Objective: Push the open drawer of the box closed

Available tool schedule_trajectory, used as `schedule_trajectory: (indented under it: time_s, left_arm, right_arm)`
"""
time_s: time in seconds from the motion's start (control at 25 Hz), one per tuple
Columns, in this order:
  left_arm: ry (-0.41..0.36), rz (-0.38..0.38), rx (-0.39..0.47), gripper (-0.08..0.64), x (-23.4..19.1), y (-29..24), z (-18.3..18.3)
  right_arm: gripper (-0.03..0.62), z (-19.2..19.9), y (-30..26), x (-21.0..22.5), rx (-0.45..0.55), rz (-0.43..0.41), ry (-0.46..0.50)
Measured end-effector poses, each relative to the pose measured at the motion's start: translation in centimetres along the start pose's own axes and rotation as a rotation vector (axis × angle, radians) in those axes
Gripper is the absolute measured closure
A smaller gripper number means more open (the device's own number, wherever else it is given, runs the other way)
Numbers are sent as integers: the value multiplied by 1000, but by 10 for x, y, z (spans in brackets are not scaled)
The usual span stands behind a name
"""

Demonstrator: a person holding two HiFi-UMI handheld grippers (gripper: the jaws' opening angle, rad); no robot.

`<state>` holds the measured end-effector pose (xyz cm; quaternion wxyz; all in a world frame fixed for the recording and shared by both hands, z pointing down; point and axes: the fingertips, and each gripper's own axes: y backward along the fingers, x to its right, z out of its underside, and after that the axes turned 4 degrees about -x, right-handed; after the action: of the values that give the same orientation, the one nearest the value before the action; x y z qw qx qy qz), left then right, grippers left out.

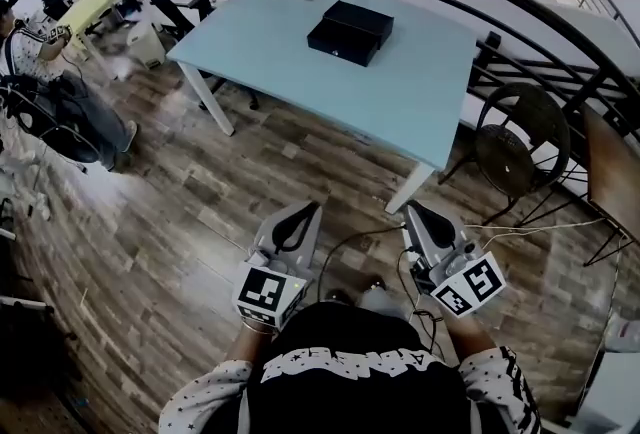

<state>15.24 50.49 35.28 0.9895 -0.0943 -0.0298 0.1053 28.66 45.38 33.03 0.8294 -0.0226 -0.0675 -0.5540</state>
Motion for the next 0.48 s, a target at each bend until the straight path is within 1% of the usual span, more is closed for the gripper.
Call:
schedule_trajectory:
  time_s: [0.16, 0.32, 0.48]
  left_arm:
    - [6, -19, 1, 560, -13, 8, 4]
    - [28, -69, -12, 560, -32, 13, 12]
    - [33, -128, -29, 560, -59, 11, 15]
  right_arm:
    - [595, -1, -14, 1, -8, 0, 0]
    - [594, -3, -33, 9, -4, -18, 15]
    - [595, -2, -67, 20, -4, -60, 11]
